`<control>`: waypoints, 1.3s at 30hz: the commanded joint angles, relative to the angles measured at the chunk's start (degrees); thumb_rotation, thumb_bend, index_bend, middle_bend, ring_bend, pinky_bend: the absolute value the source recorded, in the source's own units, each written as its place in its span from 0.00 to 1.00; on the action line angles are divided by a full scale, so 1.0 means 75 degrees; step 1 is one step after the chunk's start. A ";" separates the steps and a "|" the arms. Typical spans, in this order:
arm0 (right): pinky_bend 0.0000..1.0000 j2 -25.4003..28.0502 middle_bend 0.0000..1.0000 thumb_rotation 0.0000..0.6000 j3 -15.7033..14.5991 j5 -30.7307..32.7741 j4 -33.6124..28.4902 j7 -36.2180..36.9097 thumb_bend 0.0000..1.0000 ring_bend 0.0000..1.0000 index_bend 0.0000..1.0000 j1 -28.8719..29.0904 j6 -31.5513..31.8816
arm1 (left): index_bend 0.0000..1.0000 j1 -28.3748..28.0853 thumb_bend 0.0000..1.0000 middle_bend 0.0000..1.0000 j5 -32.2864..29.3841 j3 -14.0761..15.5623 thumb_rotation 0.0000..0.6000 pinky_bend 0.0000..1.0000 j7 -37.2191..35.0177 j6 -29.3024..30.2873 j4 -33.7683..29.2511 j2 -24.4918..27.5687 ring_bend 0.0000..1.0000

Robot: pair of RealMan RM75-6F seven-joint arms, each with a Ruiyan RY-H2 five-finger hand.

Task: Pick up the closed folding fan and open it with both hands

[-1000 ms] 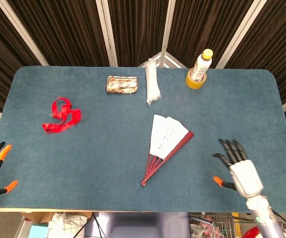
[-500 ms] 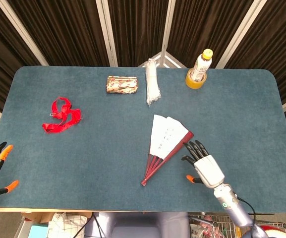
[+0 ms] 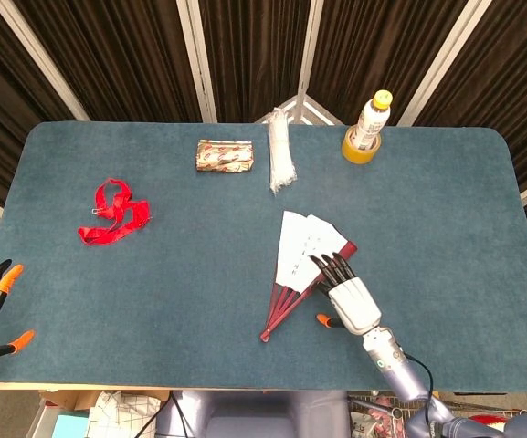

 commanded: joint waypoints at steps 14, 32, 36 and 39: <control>0.00 -0.0609 0.09 1.00 0.0000 0.0260 0.0624 0.0139 0.18 0.00 0.46 0.0280 -0.0149 | 0.00 -0.0055 0.00 0.00 -0.0140 -0.0035 1.00 0.00 -0.0090 -0.0142 -0.0015 0.0023 0.00; 0.00 -0.1205 0.10 1.00 -0.0113 0.0355 0.1057 0.0244 0.18 0.00 0.49 0.0467 -0.0159 | 0.00 -0.0120 0.00 0.00 -0.0256 -0.0075 1.00 0.00 -0.0147 -0.0267 0.0000 0.0010 0.00; 0.00 -0.1302 0.11 1.00 -0.0128 0.0391 0.1138 0.0223 0.21 0.00 0.53 0.0504 -0.0191 | 0.00 -0.0120 0.00 0.00 -0.0282 -0.0076 1.00 0.00 -0.0160 -0.0281 -0.0010 0.0020 0.00; 0.00 -0.1361 0.13 1.00 -0.0137 0.0440 0.1199 0.0240 0.28 0.00 0.58 0.0514 -0.0222 | 0.00 -0.0119 0.00 0.00 -0.0296 -0.0075 1.00 0.00 -0.0167 -0.0288 -0.0015 0.0029 0.00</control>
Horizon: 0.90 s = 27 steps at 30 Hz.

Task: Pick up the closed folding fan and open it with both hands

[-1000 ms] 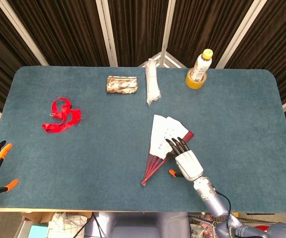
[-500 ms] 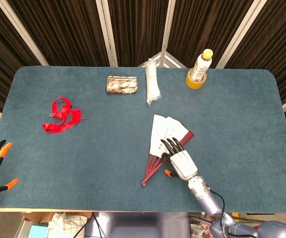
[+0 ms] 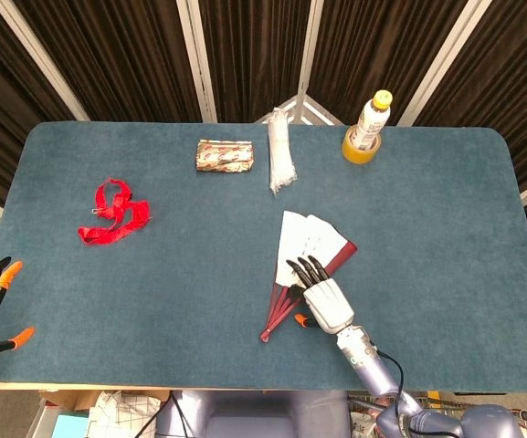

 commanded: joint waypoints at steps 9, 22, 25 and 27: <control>0.00 0.0058 0.17 1.00 -0.0046 0.0033 -0.0084 0.0070 0.37 0.00 0.67 0.0023 0.0087 | 0.00 0.0003 0.00 0.00 -0.0032 0.0011 1.00 0.00 0.0007 -0.0027 -0.0038 0.0022 0.00; 0.00 0.1639 0.17 1.00 0.0738 0.0140 -0.2680 -0.0956 0.40 0.00 0.67 0.0469 0.0240 | 0.00 0.0015 0.00 0.00 0.0017 0.0033 1.00 0.00 0.0067 0.0010 -0.0109 0.0039 0.00; 0.00 0.2079 0.17 1.00 0.1121 0.0562 -0.3669 -0.1341 0.40 0.00 0.68 0.0505 0.0068 | 0.00 0.0030 0.00 0.00 0.0093 0.0035 1.00 0.00 0.0105 0.0094 -0.0098 0.0045 0.00; 0.00 0.2298 0.17 1.00 0.1374 0.0870 -0.4257 -0.1587 0.40 0.00 0.68 0.0528 -0.0045 | 0.00 0.0033 0.00 0.00 0.0148 0.0026 1.00 0.00 0.0133 0.0155 -0.0085 0.0033 0.00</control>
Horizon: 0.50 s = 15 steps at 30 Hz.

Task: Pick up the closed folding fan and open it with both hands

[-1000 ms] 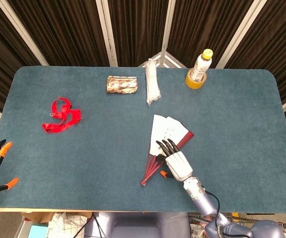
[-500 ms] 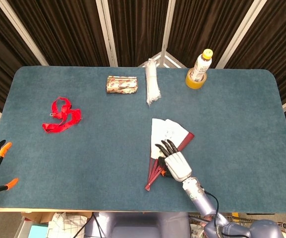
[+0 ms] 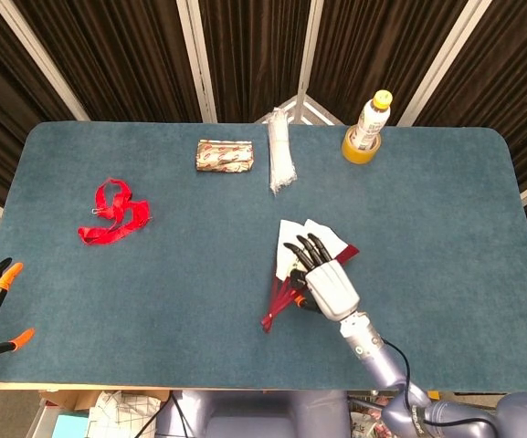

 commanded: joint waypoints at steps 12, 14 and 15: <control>0.00 0.1653 0.18 1.00 0.2080 0.2529 -0.3750 -0.2400 0.40 0.00 0.69 0.0606 -0.0877 | 0.00 -0.0267 0.03 0.00 0.0245 -0.0306 1.00 0.00 0.0636 0.0143 -0.0304 0.0082 0.00; 0.00 0.1696 0.18 1.00 0.2261 0.2782 -0.4010 -0.2575 0.40 0.00 0.69 0.0687 -0.0868 | 0.00 -0.0430 0.09 0.00 0.0179 -0.0454 1.00 0.00 0.0698 0.0016 -0.0515 0.0157 0.00; 0.00 0.1715 0.18 1.00 0.2331 0.2911 -0.4118 -0.2663 0.40 0.00 0.69 0.0728 -0.0873 | 0.00 -0.0529 0.11 0.00 0.0128 -0.0537 1.00 0.00 0.0738 -0.0077 -0.0632 0.0198 0.00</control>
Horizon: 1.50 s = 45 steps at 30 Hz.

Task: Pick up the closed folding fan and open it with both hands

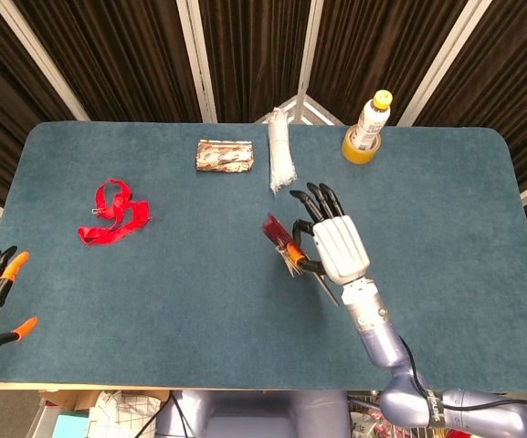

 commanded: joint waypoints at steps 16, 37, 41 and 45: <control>0.00 0.0525 0.18 1.00 0.0685 0.1573 -0.1379 -0.0833 0.40 0.00 0.72 0.0821 -0.0385 | 0.05 -0.2702 0.20 0.00 -0.1766 -0.1768 1.00 0.00 0.1192 -0.2826 -0.0989 -0.0244 0.00; 0.00 0.0654 0.18 1.00 0.0931 0.2511 -0.1887 -0.0796 0.40 0.00 0.73 0.1588 -0.0392 | 0.22 -0.4943 0.42 0.05 -0.4239 -0.2432 1.00 0.01 0.1522 -0.4983 -0.0659 -0.1435 0.00; 0.00 0.0726 0.18 1.00 0.0886 0.2578 -0.1930 -0.0767 0.40 0.00 0.73 0.1624 -0.0334 | 0.25 -0.5225 0.42 0.06 -0.4522 -0.2407 1.00 0.01 0.1466 -0.5367 -0.0720 -0.1420 0.00; 0.00 0.0777 0.18 1.00 0.0882 0.2654 -0.1984 -0.0673 0.39 0.00 0.73 0.1633 -0.0284 | 0.26 -0.5413 0.42 0.06 -0.4551 -0.2392 1.00 0.01 0.1534 -0.5362 -0.0708 -0.1544 0.00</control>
